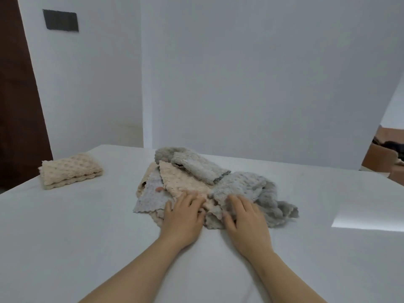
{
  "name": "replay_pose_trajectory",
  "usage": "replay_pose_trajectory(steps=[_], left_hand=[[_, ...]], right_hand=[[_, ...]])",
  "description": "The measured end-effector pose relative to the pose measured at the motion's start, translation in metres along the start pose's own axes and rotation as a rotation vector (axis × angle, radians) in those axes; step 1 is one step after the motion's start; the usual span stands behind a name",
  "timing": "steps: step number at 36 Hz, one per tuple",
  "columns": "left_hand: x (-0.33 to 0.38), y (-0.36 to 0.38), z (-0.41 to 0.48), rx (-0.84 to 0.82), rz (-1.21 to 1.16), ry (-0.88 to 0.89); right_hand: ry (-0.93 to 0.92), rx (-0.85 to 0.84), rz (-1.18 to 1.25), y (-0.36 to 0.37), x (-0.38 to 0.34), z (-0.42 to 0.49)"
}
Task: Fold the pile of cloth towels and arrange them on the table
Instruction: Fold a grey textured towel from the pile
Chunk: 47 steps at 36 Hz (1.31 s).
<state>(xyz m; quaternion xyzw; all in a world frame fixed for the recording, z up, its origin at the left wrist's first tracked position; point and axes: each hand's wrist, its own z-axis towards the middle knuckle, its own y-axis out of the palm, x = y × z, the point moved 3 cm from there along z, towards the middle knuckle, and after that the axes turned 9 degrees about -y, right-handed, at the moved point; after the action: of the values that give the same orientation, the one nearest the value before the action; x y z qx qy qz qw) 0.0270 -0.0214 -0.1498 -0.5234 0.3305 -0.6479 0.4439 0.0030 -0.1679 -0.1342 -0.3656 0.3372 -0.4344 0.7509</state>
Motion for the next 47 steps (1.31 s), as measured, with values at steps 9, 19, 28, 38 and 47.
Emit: replay_pose_trajectory(steps=[9,19,28,38,47], left_hand=[[-0.003,0.011,0.031,-0.097,0.167,-0.022],[-0.009,0.012,0.056,-0.143,0.156,0.003],[-0.006,0.021,0.086,-0.134,0.153,-0.082],[-0.007,0.014,0.073,0.102,-0.048,-0.030],[-0.020,0.000,0.028,0.167,-0.184,-0.018]], right_hand=[[0.185,-0.065,0.166,0.016,0.026,0.020],[0.166,-0.148,0.144,0.033,0.039,0.045],[0.166,-0.159,0.097,0.048,0.045,0.074],[0.270,0.116,0.387,0.038,0.049,0.064],[0.212,0.048,0.175,0.031,0.044,0.049]])
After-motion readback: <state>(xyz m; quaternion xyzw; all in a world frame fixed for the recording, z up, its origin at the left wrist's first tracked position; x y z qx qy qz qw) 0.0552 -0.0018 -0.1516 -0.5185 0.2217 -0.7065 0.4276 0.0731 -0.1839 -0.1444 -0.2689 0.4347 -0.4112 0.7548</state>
